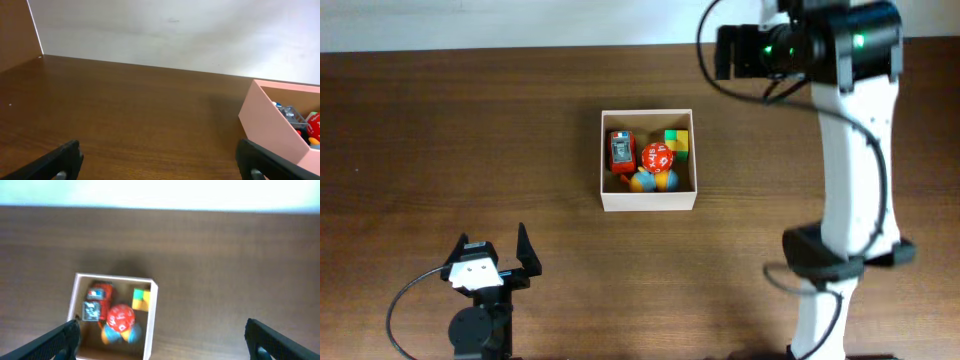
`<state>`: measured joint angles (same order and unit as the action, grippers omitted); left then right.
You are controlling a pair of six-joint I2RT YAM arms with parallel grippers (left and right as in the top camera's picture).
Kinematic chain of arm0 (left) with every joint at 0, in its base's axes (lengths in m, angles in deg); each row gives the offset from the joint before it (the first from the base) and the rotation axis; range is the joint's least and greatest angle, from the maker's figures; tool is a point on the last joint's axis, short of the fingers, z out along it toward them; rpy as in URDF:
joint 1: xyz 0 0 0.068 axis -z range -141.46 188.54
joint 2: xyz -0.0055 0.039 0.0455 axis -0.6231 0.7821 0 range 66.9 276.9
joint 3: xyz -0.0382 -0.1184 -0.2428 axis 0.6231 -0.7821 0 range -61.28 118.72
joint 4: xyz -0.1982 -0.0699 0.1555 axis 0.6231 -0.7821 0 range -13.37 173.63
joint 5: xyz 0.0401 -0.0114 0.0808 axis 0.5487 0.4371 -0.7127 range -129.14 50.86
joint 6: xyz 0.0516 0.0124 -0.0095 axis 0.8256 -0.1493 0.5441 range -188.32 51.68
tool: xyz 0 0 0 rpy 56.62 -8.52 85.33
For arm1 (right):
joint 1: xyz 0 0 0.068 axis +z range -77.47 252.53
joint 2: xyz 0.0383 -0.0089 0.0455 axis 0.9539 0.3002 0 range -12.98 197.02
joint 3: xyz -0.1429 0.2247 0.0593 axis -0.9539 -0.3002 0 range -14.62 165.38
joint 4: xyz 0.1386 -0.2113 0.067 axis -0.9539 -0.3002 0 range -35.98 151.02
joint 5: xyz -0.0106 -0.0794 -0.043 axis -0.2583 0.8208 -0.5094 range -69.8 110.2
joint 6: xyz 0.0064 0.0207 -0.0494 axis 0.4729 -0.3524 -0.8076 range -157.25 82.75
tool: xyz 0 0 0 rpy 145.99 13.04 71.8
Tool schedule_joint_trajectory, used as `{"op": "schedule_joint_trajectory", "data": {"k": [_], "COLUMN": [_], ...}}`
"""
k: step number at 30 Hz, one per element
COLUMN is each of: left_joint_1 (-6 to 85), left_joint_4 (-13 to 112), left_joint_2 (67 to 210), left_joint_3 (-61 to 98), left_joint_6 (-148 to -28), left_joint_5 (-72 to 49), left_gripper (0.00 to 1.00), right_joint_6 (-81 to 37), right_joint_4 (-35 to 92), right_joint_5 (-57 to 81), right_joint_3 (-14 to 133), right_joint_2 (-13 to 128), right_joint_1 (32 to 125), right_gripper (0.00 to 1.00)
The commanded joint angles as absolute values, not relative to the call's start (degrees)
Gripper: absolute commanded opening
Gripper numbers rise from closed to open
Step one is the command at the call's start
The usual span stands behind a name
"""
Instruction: Pack container
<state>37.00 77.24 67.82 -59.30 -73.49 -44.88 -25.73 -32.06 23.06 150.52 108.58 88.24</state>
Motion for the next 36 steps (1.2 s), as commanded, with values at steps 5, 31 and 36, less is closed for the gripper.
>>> {"op": "schedule_joint_trajectory", "data": {"k": [5,31,36], "left_joint_1": [36.72,36.72,36.72], "left_joint_4": [77.43,77.43,77.43], "left_joint_2": [67.19,67.19,67.19], "left_joint_3": [-59.85,-59.85,-59.85], "left_joint_6": [-72.60,-72.57,-72.57], "left_joint_5": [-43.87,-43.87,-43.87], "left_gripper": [0.99,0.99,0.99], "right_joint_6": [-26.77,-26.71,-26.69], "right_joint_4": [-13.74,46.63,54.41], "right_joint_5": [35.10,24.13,20.63], "right_joint_3": [126.01,28.18,12.71], "right_joint_2": [90.98,29.54,17.43], "right_joint_1": [94.49,84.65,83.03], "right_gripper": [0.99,0.99,0.99]}}
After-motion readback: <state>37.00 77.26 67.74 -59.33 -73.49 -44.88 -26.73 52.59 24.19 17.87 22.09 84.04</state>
